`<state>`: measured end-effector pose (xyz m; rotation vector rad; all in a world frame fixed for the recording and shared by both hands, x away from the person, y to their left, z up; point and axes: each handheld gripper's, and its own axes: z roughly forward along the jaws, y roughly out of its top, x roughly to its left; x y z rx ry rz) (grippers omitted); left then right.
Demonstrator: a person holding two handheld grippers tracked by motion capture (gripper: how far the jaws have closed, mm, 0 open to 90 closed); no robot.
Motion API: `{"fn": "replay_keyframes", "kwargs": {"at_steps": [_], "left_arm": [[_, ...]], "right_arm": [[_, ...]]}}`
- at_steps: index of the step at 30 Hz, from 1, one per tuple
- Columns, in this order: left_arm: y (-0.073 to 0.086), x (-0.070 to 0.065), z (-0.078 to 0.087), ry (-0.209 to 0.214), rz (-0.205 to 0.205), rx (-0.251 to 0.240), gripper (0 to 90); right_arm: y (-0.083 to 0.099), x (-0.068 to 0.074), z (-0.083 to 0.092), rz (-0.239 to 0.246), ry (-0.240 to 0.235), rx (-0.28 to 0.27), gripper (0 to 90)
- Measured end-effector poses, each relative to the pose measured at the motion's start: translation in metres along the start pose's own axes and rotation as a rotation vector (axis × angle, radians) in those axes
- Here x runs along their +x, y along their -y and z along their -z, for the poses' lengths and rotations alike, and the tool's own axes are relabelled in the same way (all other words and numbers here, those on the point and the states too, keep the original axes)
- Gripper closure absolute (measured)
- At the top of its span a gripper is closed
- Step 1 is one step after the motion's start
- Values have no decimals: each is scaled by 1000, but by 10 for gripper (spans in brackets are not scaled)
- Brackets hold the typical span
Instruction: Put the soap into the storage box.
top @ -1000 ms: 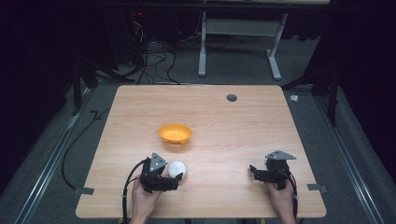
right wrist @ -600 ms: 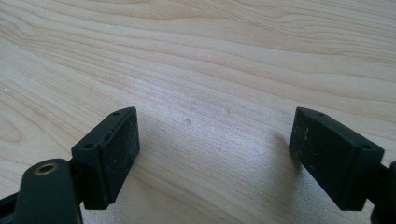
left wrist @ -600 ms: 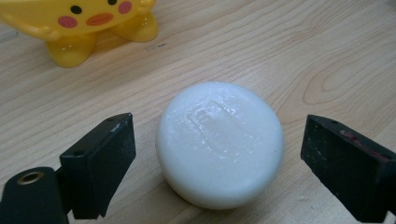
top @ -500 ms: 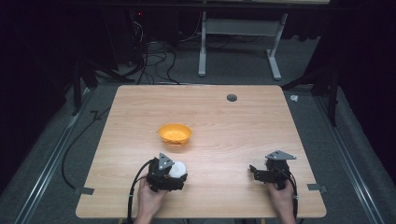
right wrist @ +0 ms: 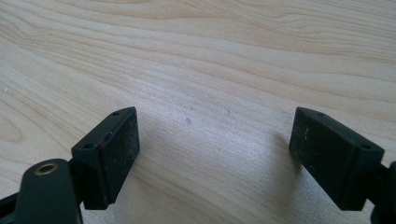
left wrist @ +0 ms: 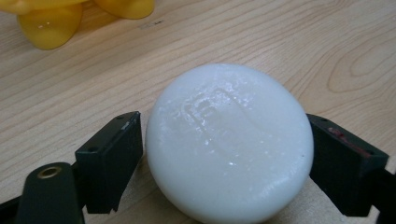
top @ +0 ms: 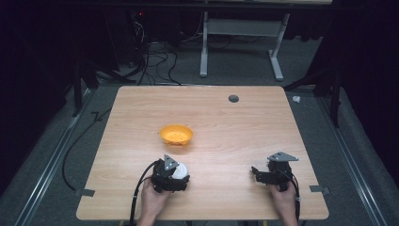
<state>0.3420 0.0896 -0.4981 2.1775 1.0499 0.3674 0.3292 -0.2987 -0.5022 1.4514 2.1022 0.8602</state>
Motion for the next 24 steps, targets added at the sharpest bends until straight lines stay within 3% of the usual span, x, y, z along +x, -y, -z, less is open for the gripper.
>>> {"fn": "replay_keyframes", "kwargs": {"at_steps": [10,24], "left_arm": [[0,-2,-1,-2,-7,-3,239],[-1,-1,0,-1,-12,8,244]], "right_arm": [[0,0,0,-1,0,0,170],[0,0,0,-1,0,-2,170]]}}
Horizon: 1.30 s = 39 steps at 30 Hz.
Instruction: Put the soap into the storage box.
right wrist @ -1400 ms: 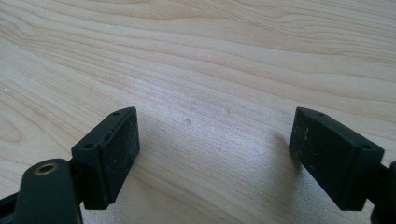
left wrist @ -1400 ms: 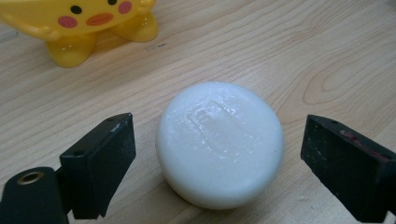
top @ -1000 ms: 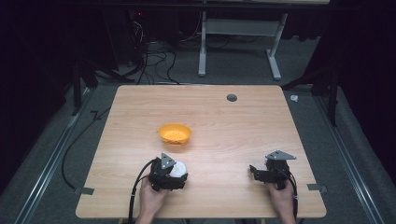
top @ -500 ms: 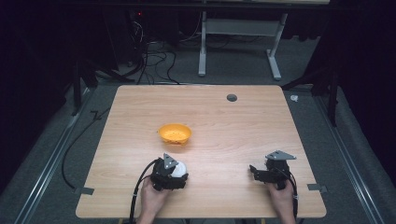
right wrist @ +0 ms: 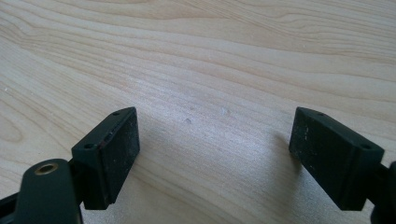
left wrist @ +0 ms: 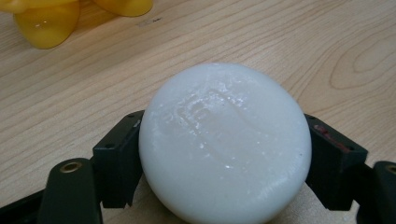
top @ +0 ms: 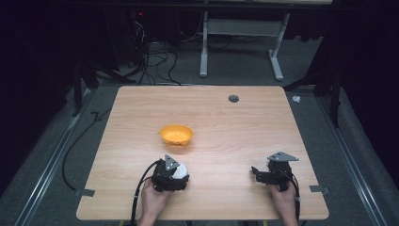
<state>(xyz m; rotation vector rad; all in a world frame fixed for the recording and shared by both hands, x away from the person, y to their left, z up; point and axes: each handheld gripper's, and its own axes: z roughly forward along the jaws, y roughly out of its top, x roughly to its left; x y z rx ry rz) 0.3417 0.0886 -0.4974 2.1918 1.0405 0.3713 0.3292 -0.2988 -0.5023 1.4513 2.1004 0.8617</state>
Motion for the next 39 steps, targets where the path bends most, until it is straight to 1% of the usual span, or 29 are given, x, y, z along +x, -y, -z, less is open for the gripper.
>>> {"fn": "replay_keyframes", "kwargs": {"at_steps": [7,15,19,22,30,39], "left_arm": [[-1,1,5,17,-8,-7,245],[-6,0,12,14,-31,-14,245],[-7,1,16,25,-28,-19,245],[-9,2,19,17,-39,-20,245],[-14,6,28,36,-34,-28,245],[-20,9,33,43,-30,-33,245]], "right_arm": [[0,0,0,0,-1,0,170],[0,0,0,-1,-1,-1,170],[0,0,0,-3,-1,0,170],[0,0,0,0,-1,0,170],[0,0,0,-1,0,-1,170],[0,0,0,-1,-1,-1,170]]}}
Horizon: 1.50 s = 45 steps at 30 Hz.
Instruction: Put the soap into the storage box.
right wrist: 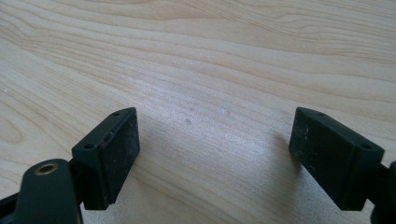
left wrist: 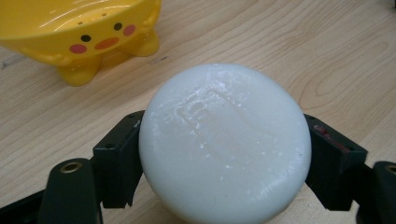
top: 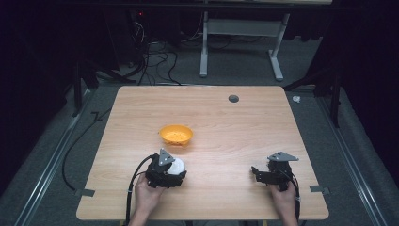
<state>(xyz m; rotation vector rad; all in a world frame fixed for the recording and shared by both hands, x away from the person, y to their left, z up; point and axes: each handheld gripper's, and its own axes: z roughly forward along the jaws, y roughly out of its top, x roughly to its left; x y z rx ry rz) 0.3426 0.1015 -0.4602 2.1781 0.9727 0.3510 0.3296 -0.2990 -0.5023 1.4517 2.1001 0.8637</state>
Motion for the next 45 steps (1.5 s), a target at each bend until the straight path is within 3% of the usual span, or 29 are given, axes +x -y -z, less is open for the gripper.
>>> {"fn": "replay_keyframes", "kwargs": {"at_steps": [10,19,22,29,45], "left_arm": [[-7,8,5,0,12,-13,245],[-19,16,14,-20,-6,-21,245],[-22,18,15,-9,-5,-24,245],[-31,20,15,-17,-21,-17,245],[-48,32,16,-15,-9,-21,245]], "right_arm": [[0,0,0,0,0,0,170],[0,0,0,1,0,0,170],[0,0,0,1,0,0,170],[0,0,0,2,0,-1,170],[0,0,0,2,0,0,170]]}}
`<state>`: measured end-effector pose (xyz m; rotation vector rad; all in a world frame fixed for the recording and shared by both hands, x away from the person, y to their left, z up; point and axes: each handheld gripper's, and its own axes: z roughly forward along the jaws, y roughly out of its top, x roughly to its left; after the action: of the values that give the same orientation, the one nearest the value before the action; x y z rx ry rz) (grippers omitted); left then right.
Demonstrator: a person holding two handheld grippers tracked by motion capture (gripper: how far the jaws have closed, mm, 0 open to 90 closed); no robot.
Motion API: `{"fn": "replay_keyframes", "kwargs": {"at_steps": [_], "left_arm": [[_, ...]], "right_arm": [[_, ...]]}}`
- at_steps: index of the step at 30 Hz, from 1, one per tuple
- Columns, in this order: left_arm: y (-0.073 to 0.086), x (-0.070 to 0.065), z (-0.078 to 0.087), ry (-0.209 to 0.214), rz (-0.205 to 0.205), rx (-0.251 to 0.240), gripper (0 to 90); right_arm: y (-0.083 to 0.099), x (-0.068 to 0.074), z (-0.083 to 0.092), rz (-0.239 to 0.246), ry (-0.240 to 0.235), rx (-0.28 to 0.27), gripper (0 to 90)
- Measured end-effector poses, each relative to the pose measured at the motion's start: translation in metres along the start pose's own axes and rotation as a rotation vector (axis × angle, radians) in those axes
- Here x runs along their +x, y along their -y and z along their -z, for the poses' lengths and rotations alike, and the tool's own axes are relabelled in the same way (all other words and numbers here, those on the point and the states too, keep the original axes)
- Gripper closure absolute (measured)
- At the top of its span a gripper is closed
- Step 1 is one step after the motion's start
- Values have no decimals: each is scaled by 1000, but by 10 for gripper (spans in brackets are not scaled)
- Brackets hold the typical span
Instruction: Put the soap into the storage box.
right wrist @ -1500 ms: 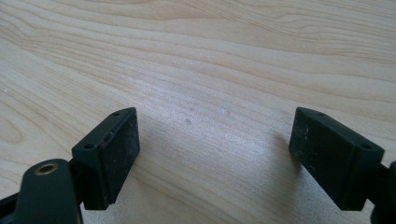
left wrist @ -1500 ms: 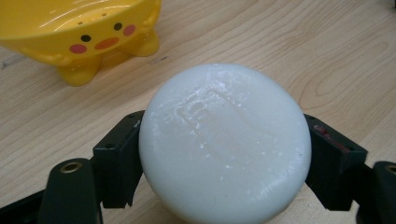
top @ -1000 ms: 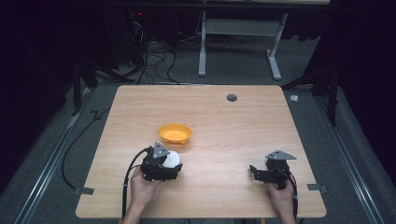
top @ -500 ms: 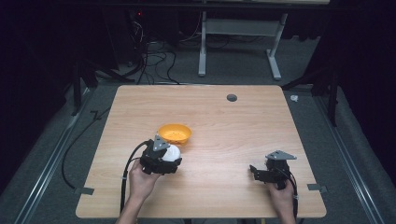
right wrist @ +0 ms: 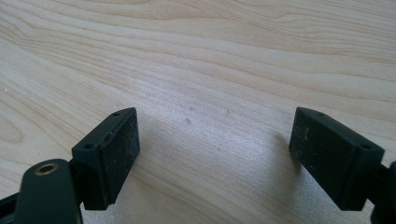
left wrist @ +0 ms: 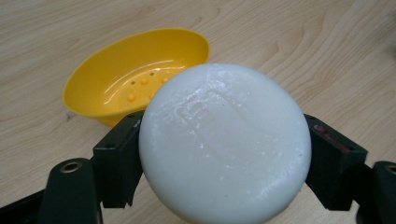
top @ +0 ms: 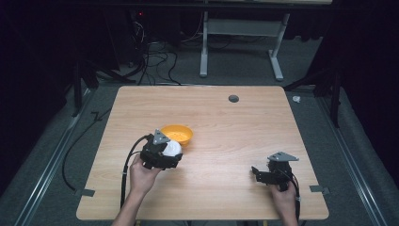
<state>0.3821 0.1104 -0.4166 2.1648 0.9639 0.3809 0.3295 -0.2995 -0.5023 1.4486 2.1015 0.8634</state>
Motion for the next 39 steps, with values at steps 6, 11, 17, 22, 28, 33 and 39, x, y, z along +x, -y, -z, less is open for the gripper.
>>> {"fn": "replay_keyframes", "kwargs": {"at_steps": [6,11,17,22,28,33,39], "left_arm": [[-7,6,-2,16,27,-6,245],[-12,10,-5,13,33,-1,245],[-18,16,-11,-11,47,7,245],[-25,20,-15,-27,48,17,245],[-33,23,-20,-35,47,26,245],[-43,25,-27,-37,50,38,245],[-49,30,-37,-51,60,62,245]], "right_arm": [[0,0,0,-1,0,0,170],[0,0,0,-2,0,0,170],[0,0,0,-4,-1,0,170],[0,0,0,-1,-1,-1,170],[0,-1,0,-5,-4,0,170],[0,0,0,1,-1,-1,170],[0,-1,0,-1,-2,-1,170]]}}
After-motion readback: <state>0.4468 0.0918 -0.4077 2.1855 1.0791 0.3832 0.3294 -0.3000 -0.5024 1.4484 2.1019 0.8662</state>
